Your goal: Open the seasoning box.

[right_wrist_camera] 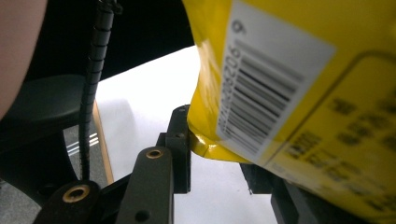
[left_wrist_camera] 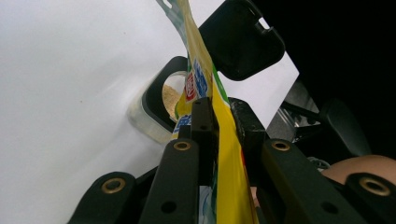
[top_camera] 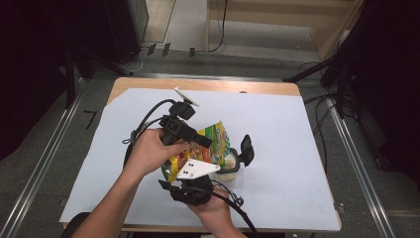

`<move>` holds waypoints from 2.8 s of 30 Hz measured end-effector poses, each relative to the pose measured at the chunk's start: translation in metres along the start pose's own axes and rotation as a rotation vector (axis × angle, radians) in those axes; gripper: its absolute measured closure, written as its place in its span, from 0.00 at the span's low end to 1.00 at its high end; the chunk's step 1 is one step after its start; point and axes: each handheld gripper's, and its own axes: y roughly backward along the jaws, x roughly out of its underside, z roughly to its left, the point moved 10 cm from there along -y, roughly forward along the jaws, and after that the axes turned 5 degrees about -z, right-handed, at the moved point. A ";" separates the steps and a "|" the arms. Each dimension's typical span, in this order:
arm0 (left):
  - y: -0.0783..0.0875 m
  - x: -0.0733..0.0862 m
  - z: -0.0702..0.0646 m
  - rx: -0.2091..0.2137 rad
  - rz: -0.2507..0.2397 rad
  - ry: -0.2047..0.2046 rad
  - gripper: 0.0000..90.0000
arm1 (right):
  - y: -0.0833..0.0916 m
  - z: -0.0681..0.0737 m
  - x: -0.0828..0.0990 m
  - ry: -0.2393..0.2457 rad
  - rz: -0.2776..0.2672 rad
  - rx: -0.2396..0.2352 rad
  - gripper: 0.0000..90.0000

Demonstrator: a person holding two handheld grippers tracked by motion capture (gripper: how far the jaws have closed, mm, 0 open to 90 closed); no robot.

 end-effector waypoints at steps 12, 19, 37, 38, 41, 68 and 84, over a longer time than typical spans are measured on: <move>0.000 -0.001 0.000 0.006 -0.005 -0.001 0.91 | 0.001 0.000 -0.001 -0.005 0.000 -0.001 0.77; 0.003 -0.004 0.000 0.007 -0.026 -0.003 0.91 | 0.001 0.000 -0.004 0.004 -0.006 -0.001 0.77; 0.007 -0.006 -0.001 0.001 -0.054 -0.023 0.90 | 0.001 0.001 -0.008 0.011 -0.010 0.000 0.77; 0.007 -0.006 -0.001 0.001 -0.053 -0.024 0.90 | 0.001 0.001 -0.008 0.011 -0.011 0.000 0.77; 0.007 -0.006 -0.002 -0.002 -0.055 -0.030 0.90 | 0.002 0.001 -0.007 0.014 -0.012 0.002 0.77; 0.008 -0.008 -0.002 0.001 -0.068 -0.034 0.90 | 0.002 0.000 -0.009 0.014 -0.013 0.001 0.77; 0.011 -0.011 -0.003 0.000 -0.099 -0.043 0.90 | 0.001 -0.001 -0.010 0.024 -0.016 0.008 0.77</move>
